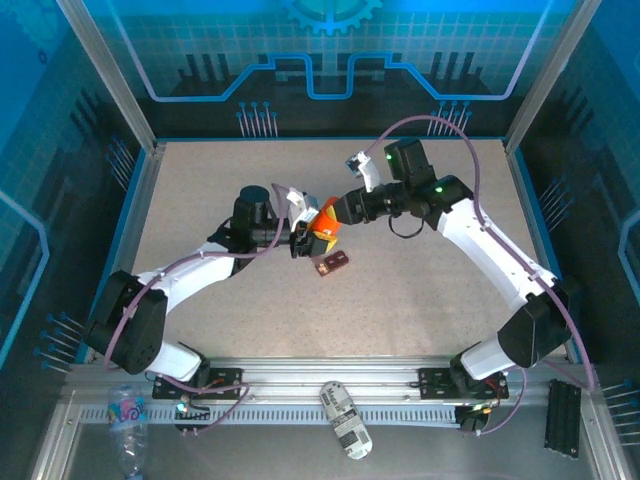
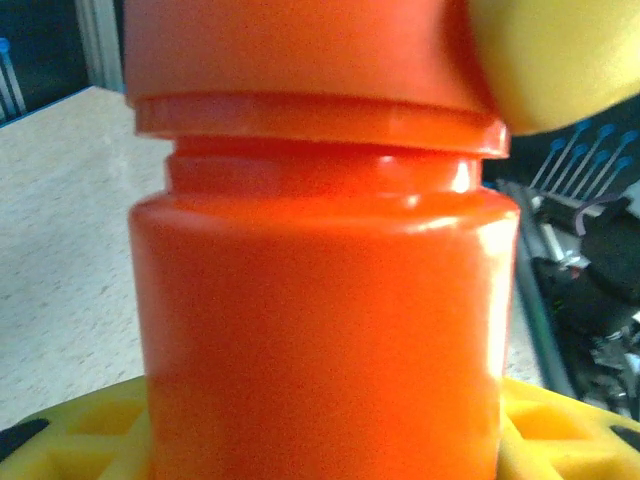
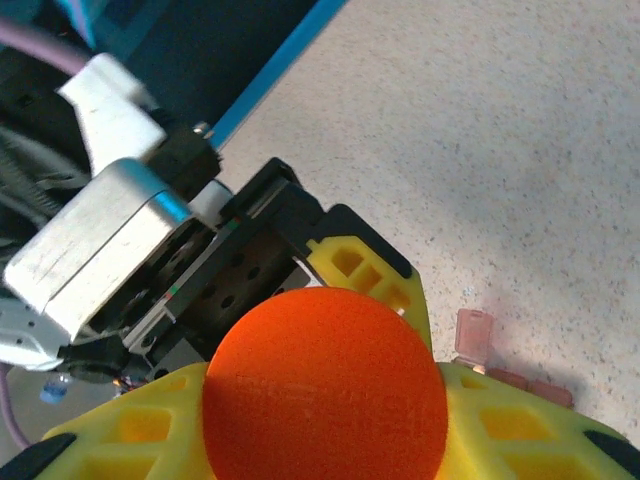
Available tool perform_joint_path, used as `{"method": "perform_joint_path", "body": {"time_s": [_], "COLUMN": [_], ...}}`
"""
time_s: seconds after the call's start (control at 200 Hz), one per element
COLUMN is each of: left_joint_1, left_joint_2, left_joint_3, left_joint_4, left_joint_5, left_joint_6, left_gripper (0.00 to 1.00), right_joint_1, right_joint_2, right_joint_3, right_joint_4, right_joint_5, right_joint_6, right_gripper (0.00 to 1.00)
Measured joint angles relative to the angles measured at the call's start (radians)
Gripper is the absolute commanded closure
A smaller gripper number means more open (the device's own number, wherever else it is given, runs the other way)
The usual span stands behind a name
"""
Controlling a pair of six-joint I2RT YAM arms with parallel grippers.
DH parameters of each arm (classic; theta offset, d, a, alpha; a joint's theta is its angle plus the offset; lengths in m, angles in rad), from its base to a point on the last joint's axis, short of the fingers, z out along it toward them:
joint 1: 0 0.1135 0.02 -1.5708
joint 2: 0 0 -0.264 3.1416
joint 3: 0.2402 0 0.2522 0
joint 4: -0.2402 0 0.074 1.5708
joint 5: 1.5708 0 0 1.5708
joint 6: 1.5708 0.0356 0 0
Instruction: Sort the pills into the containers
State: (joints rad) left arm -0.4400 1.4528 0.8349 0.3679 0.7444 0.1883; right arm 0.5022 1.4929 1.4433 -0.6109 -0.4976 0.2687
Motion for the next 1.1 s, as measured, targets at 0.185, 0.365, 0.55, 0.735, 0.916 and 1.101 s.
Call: {"method": "perform_joint_path", "body": {"time_s": [0.185,0.365,0.55,0.735,0.916,1.101], "left_joint_1": [-0.016,-0.029,-0.035,-0.027,0.007,0.013], "left_joint_2": [-0.025,-0.025,-0.025,-0.025,-0.021,0.000], "left_joint_3": [-0.039,-0.049,-0.049,-0.030,0.003,0.055], "left_joint_4": [-0.030,-0.041,0.000,0.087,0.093,0.066], "left_joint_5": [-0.134,-0.200,-0.203,-0.144,-0.003,0.161], "left_joint_6": [0.051,0.058,0.054,0.021,-0.016,-0.057], "left_gripper": [1.00,1.00,1.00,1.00,1.00,1.00], "right_joint_1": [0.043,0.056,0.046,-0.039,-0.145,-0.152], "right_joint_2": [-0.002,-0.003,-0.010,-0.093,-0.207,-0.163], "right_joint_3": [-0.066,-0.091,-0.071,-0.071,-0.033,0.080], "right_joint_4": [0.085,0.119,0.098,0.037,-0.016,-0.084], "right_joint_5": [0.109,0.158,0.151,0.046,-0.057,-0.153], "right_joint_6": [0.141,0.211,0.202,0.153,0.060,-0.072], "right_gripper": [0.75,0.68,0.30,0.15,0.15,0.15]}}
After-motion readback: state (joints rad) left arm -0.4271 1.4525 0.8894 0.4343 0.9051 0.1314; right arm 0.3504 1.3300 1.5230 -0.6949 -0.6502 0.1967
